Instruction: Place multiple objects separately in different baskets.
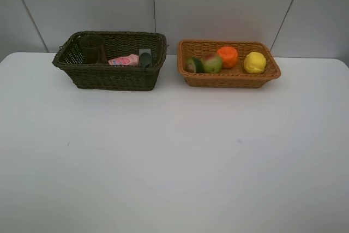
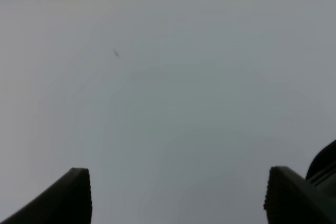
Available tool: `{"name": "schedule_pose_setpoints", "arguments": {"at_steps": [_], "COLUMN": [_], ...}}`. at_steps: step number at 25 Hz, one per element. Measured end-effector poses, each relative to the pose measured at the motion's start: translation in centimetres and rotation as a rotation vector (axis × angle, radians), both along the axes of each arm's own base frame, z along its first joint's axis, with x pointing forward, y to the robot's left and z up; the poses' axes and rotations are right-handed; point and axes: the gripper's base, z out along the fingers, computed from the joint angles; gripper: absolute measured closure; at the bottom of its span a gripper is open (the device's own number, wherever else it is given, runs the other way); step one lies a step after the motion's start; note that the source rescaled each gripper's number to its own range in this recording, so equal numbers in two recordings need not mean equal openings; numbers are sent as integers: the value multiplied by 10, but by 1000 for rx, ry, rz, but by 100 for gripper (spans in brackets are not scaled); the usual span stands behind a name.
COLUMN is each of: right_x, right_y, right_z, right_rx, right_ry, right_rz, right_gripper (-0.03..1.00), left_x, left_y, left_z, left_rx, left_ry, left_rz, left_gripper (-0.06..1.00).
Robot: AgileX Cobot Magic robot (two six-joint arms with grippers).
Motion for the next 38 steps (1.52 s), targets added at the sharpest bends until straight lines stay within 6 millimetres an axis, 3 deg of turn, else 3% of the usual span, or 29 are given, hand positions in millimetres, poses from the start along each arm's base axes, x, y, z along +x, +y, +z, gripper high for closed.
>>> {"name": "schedule_pose_setpoints", "arguments": {"at_steps": [6,18,28,38], "right_x": [0,0,0,0], "right_y": [0,0,0,0], "right_z": [0,0,0,0], "right_rx": [0,0,-1,-1], "right_ry": [0,0,0,0], "right_rz": [0,0,-1,-1], "right_gripper": [-3,-3,-3,-3], "left_x": [-2,-23,-46,-47], "left_y": [4,17,20,20], "left_z": [-2,6,8,8], "left_rx": [-22,-98,-144,-145], "left_ry": [1,-192,-367,-371], "left_rz": [70,287,318,318], "left_gripper": [6,6,6,6]}}
